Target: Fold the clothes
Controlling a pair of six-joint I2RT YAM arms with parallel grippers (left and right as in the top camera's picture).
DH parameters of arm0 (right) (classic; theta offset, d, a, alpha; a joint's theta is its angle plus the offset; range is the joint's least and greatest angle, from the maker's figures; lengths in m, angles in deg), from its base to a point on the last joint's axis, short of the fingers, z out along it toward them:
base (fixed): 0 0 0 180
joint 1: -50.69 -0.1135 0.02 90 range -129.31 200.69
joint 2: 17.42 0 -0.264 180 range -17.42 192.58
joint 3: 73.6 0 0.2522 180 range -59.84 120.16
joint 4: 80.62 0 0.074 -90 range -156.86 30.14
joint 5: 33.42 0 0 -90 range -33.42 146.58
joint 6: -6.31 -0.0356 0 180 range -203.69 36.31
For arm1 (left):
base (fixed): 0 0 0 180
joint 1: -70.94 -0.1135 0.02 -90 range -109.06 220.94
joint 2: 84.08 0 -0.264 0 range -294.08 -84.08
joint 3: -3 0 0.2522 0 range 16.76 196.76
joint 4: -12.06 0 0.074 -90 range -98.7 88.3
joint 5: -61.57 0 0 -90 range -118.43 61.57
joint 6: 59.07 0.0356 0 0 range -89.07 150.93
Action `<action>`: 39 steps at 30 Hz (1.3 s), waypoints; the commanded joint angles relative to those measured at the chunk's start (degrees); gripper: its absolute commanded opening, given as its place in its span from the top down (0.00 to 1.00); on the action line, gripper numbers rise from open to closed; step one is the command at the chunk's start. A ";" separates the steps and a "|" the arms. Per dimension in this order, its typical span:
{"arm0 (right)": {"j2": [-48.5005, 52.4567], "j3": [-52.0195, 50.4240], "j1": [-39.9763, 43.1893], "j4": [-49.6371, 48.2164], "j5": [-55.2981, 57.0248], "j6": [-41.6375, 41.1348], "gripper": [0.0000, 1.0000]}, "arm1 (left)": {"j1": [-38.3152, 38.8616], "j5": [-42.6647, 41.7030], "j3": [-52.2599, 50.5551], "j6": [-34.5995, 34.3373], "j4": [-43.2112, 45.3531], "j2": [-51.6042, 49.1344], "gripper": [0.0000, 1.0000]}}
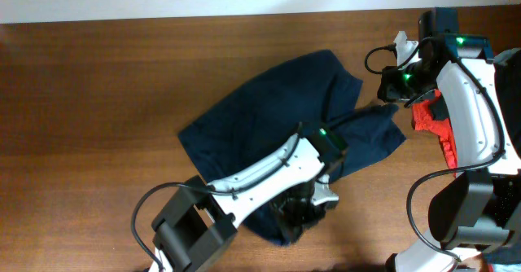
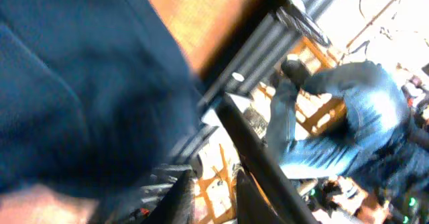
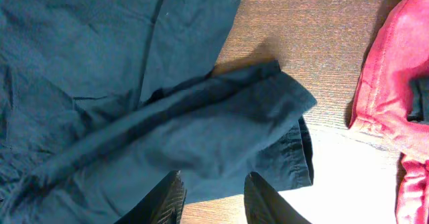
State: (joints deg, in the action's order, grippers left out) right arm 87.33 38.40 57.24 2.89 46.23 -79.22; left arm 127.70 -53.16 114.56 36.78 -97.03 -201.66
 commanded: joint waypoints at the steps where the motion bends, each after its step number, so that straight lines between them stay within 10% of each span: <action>1: 0.31 -0.20 0.28 0.07 0.31 -0.46 0.65 | 2.95 -2.60 -1.03 3.50 -1.42 0.94 0.39; 5: 0.31 -0.20 0.28 0.31 0.33 -0.44 0.64 | 3.69 -2.71 -1.03 2.67 -1.42 0.94 0.29; 12: 0.31 -0.22 0.28 0.50 0.33 -0.44 0.52 | -5.22 0.83 5.25 -4.15 2.14 2.91 0.43; 16: 0.31 -0.22 0.28 0.79 0.33 -0.44 0.30 | -15.93 10.82 8.57 -11.56 8.52 3.39 0.42; 18: 0.31 -0.22 0.28 0.96 0.31 -0.46 0.01 | -21.81 12.61 8.15 -13.42 9.64 3.17 0.42; 25: 0.31 -0.22 0.26 0.87 0.33 -0.44 0.01 | -39.80 14.08 4.61 -22.45 16.22 2.82 0.37; 39: 0.31 -0.22 0.26 0.87 0.33 -0.46 0.01 | -50.62 13.33 -9.66 -33.70 34.25 2.84 0.38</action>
State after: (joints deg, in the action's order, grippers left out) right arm 87.37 38.40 57.24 3.59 46.23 -79.24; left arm 78.91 -40.38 105.91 6.03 -63.74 -199.69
